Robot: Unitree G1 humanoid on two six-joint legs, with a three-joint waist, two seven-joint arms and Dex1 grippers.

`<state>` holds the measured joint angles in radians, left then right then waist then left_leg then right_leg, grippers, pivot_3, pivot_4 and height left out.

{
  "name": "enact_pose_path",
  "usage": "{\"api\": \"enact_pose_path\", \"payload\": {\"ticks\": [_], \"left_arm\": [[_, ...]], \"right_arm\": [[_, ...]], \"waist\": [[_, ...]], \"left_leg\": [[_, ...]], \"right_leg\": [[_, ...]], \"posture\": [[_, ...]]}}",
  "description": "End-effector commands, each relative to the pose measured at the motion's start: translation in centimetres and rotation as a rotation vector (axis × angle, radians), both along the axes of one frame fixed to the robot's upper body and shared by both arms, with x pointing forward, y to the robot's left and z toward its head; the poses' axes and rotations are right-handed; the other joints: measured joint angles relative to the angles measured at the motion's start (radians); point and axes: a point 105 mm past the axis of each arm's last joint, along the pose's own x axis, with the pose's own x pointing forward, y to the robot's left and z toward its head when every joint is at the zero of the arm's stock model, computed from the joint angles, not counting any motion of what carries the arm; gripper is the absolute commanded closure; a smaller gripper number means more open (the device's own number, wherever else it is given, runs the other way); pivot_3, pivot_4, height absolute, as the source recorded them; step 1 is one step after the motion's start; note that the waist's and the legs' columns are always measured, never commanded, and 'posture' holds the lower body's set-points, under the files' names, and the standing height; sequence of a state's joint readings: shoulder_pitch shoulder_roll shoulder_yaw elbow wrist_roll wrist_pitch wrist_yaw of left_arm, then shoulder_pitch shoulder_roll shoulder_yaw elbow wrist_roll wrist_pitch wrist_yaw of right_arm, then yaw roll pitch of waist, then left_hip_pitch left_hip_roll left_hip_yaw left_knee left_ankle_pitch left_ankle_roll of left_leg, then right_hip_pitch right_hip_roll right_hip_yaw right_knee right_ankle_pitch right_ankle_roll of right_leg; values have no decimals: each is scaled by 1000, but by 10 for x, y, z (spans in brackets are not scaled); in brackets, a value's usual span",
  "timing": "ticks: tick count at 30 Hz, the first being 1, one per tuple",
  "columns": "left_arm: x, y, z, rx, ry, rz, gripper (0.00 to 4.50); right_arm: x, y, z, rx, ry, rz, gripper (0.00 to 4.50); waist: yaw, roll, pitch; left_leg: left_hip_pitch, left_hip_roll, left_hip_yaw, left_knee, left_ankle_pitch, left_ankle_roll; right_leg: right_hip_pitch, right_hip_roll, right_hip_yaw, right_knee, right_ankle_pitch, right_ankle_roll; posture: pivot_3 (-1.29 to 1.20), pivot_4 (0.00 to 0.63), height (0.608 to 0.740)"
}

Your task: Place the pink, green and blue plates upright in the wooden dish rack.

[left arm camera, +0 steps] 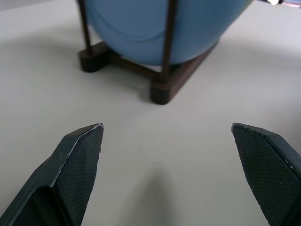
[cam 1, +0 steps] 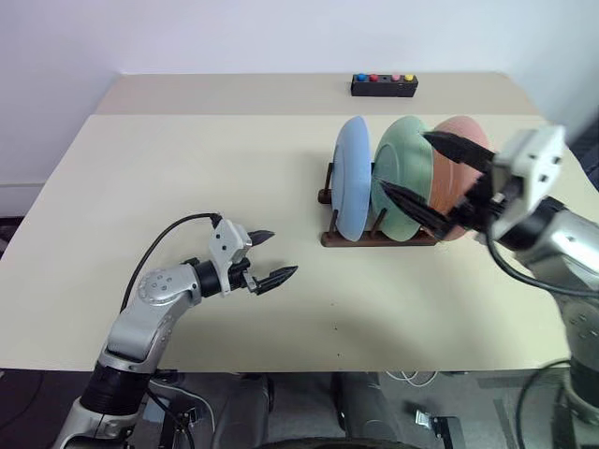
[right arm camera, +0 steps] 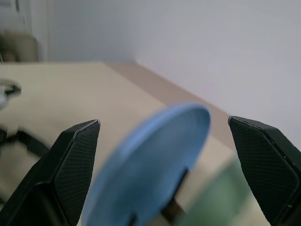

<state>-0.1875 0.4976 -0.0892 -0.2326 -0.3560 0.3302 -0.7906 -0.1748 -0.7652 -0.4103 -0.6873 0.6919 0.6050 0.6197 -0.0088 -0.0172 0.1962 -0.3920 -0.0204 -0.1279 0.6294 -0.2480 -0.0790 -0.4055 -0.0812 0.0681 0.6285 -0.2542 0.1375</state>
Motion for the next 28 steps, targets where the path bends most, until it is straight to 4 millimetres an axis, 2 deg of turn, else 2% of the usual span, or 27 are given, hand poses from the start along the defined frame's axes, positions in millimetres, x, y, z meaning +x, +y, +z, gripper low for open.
{"api": "enact_pose_path", "payload": {"ticks": [1,3,5,8,10,12,17,28], "left_arm": [[10,18,9,12,-75,67,0],[12,18,8,16,-84,82,0],[15,20,4,20,-79,88,0],[18,21,0,24,-77,96,0],[20,25,-2,32,-80,107,0],[23,29,-4,48,-90,124,0],[26,36,-7,68,-104,158,0],[24,34,-10,47,-110,184,0]], "right_arm": [[-25,-36,3,-78,-25,-90,54],[-34,-56,-5,-92,13,-139,54],[-44,-84,-24,-83,96,-220,54],[-54,-109,-46,-86,170,-299,54],[-56,-118,-63,-98,205,-336,54],[-55,-122,-77,-100,221,-356,54],[-49,-130,-93,-37,231,-389,54],[-38,-133,-106,-39,241,-375,54]], "waist": [[2,0,0],[0,0,0],[-3,0,0],[-5,0,-1],[-6,0,-1],[-7,0,-1],[-5,0,-1],[-4,0,-1]], "left_leg": [[0,0,0,0,0,0],[0,0,0,1,0,1],[1,0,1,1,0,1],[2,0,1,1,0,1],[2,0,2,1,0,1],[3,0,2,1,0,1],[2,0,2,1,0,0],[3,0,2,1,0,0]], "right_leg": [[0,0,0,0,0,0],[1,0,0,0,0,0],[2,0,0,0,-1,0],[2,0,0,0,-2,-2],[2,0,1,0,-2,-2],[2,0,1,0,-2,-2],[2,0,1,0,-2,-2],[2,0,1,0,-2,-2]], "posture": [[0,150,740],[0,150,740],[0,150,740],[0,150,740],[0,150,740],[0,150,740],[0,150,740],[0,150,740]]}}
